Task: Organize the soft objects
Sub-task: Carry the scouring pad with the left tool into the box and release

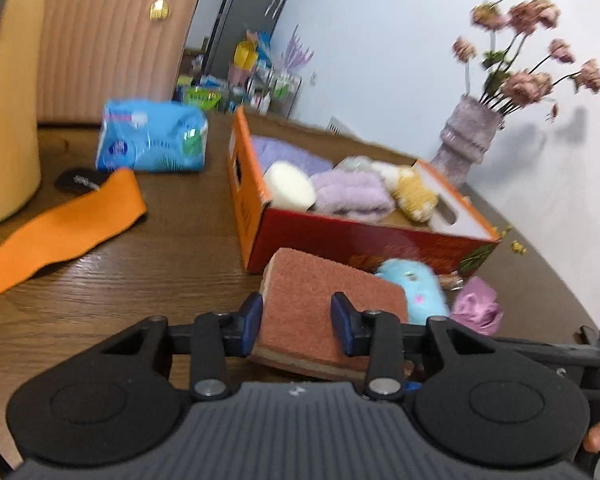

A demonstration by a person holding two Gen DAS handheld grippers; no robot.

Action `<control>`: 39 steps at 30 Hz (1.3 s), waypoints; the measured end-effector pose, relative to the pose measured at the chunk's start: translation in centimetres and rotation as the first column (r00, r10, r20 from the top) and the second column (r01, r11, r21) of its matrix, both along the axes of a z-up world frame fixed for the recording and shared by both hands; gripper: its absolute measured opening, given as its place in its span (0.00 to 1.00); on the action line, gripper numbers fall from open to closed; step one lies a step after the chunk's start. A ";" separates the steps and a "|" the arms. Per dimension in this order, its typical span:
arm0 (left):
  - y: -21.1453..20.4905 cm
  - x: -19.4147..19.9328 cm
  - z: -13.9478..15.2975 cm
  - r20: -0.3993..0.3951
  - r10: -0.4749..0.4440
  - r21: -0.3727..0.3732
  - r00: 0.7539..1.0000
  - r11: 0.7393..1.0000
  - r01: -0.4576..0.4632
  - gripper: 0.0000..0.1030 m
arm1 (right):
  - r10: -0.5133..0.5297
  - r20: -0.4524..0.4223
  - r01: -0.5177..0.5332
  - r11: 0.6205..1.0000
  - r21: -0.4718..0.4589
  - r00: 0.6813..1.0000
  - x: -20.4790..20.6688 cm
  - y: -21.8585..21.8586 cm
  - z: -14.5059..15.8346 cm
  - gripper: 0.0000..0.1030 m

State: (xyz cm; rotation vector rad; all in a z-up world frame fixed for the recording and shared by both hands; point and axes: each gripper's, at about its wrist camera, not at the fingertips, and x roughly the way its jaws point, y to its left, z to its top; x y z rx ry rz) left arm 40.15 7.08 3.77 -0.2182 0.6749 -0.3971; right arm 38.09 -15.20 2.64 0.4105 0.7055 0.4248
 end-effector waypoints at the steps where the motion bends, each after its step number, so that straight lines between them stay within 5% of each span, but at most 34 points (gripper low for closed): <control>1: 0.1 -0.9 0.5 0.008 0.008 -0.009 1.000 1.000 -0.008 0.34 | 0.010 0.008 -0.010 1.000 0.002 1.000 -0.6 -0.2 0.6 0.26; 14: -3.3 -15.9 2.7 0.080 0.046 -0.091 0.996 0.995 -0.039 0.33 | 0.060 0.097 -0.057 0.998 -0.035 0.993 -14.2 -4.5 3.8 0.25; 23: -6.2 -21.0 0.7 0.009 0.020 -0.108 1.000 0.994 -0.019 0.32 | 0.018 0.078 -0.014 0.998 -0.057 0.997 -20.2 -7.6 2.5 0.25; 31: -7.5 -18.6 2.6 0.042 0.009 -0.095 0.999 0.996 -0.005 0.32 | 0.014 0.106 -0.010 0.999 -0.038 0.994 -18.0 -8.7 3.9 0.25; 36: -7.4 -10.9 6.9 0.093 -0.002 -0.104 0.996 0.995 0.012 0.32 | 0.058 0.172 -0.045 0.996 -0.079 0.983 -10.1 -8.8 8.7 0.25; 39: -7.4 -4.3 9.6 0.076 0.007 -0.091 0.997 0.996 0.000 0.32 | 0.072 0.139 -0.064 0.996 -0.066 0.988 -3.0 -8.4 11.4 0.25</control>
